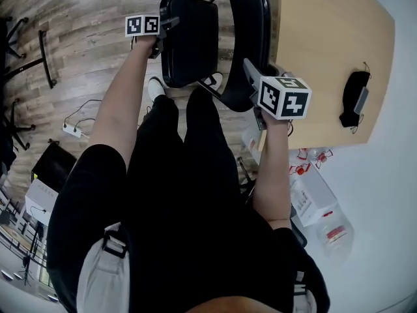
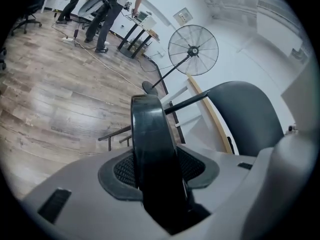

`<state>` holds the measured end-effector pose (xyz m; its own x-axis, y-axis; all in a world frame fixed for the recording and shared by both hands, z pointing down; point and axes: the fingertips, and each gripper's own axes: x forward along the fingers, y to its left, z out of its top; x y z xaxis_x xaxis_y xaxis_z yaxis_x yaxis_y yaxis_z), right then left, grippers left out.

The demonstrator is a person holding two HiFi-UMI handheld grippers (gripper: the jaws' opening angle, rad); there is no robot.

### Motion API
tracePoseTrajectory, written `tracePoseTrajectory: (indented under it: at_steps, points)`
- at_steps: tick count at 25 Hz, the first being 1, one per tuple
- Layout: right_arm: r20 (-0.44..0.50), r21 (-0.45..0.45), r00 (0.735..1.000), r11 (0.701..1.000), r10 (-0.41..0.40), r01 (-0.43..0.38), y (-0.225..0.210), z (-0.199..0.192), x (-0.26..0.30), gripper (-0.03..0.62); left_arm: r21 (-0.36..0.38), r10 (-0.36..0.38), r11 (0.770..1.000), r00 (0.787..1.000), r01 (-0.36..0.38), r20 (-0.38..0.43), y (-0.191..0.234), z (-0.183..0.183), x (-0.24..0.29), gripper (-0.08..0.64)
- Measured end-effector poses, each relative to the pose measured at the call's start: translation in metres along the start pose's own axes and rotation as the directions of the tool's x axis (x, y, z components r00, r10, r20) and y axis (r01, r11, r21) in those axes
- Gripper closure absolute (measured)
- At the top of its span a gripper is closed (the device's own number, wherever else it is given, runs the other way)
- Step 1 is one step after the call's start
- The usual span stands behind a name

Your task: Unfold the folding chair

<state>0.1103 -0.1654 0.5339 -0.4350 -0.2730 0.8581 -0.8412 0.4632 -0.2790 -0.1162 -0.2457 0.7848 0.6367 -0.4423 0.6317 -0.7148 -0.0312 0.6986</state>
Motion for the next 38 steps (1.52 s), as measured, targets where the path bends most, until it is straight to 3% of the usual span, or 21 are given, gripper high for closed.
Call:
tracePoseTrajectory:
  at_steps: [14, 29, 38]
  points:
    - [-0.025, 0.004, 0.999, 1.000, -0.023, 0.023, 0.030, -0.004, 0.039, 0.497, -0.065, -0.092, 0.994, 0.995, 0.090, -0.031, 0.097, -0.011, -0.024, 0.348]
    - [-0.101, 0.035, 0.985, 0.989, -0.141, 0.145, 0.000, -0.024, 0.060, 0.492, -0.112, -0.143, 0.984, 0.988, 0.136, -0.056, 0.163, -0.029, -0.022, 0.331]
    - [-0.129, 0.078, 0.981, 0.985, -0.143, 0.154, -0.027, -0.037, 0.079, 0.486, -0.149, -0.160, 0.978, 0.984, 0.147, -0.080, 0.210, -0.039, -0.012, 0.319]
